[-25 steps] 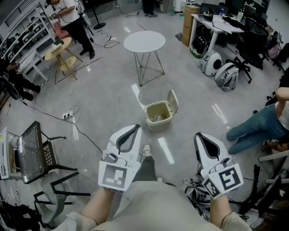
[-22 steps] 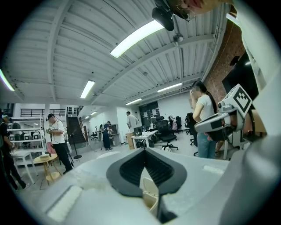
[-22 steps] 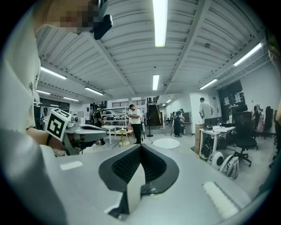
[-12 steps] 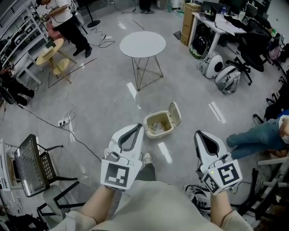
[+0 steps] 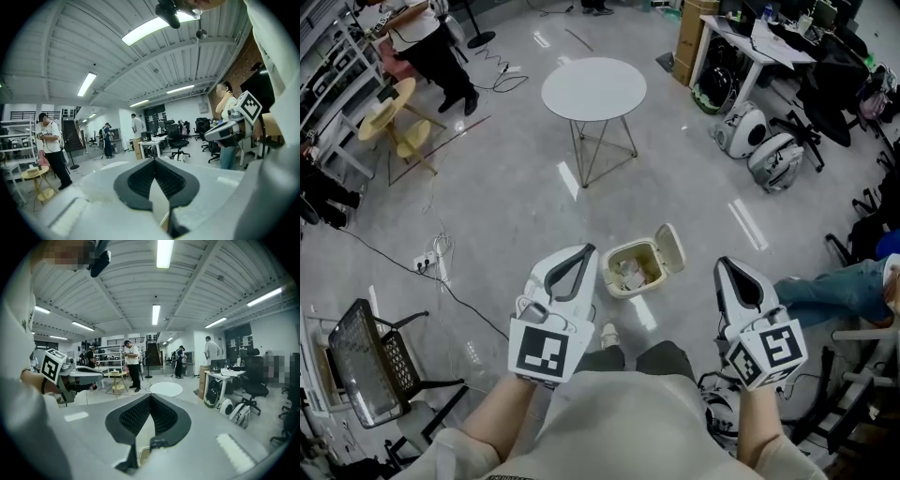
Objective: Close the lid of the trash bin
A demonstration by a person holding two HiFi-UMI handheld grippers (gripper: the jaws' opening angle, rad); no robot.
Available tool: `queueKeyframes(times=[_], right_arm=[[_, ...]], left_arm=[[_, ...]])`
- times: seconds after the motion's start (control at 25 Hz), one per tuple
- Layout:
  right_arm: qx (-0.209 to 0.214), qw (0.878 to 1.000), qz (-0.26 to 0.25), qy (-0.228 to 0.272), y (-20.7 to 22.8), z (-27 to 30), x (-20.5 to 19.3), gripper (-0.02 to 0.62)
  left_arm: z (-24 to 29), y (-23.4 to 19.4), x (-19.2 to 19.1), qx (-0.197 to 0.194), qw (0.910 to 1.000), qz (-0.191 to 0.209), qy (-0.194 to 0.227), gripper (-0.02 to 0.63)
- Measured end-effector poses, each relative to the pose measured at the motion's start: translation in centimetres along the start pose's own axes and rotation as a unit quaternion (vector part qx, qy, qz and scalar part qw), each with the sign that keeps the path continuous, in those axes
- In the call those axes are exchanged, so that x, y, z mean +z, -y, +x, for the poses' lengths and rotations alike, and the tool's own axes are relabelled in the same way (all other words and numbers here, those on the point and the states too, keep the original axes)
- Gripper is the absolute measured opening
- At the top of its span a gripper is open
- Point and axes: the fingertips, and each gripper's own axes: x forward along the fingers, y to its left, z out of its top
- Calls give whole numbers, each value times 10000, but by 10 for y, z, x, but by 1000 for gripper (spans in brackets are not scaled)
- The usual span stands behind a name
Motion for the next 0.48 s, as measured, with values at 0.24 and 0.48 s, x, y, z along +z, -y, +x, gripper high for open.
queueKeyframes(times=[0.24, 0.48], right_arm=[[78, 9996, 105, -257, 18, 33, -12, 3], [232, 9979, 240, -560, 52, 68, -37, 3]], left_arm=[[23, -15, -13, 36, 9998, -17, -203, 3], [56, -20, -36, 113, 9985, 80, -522, 3]])
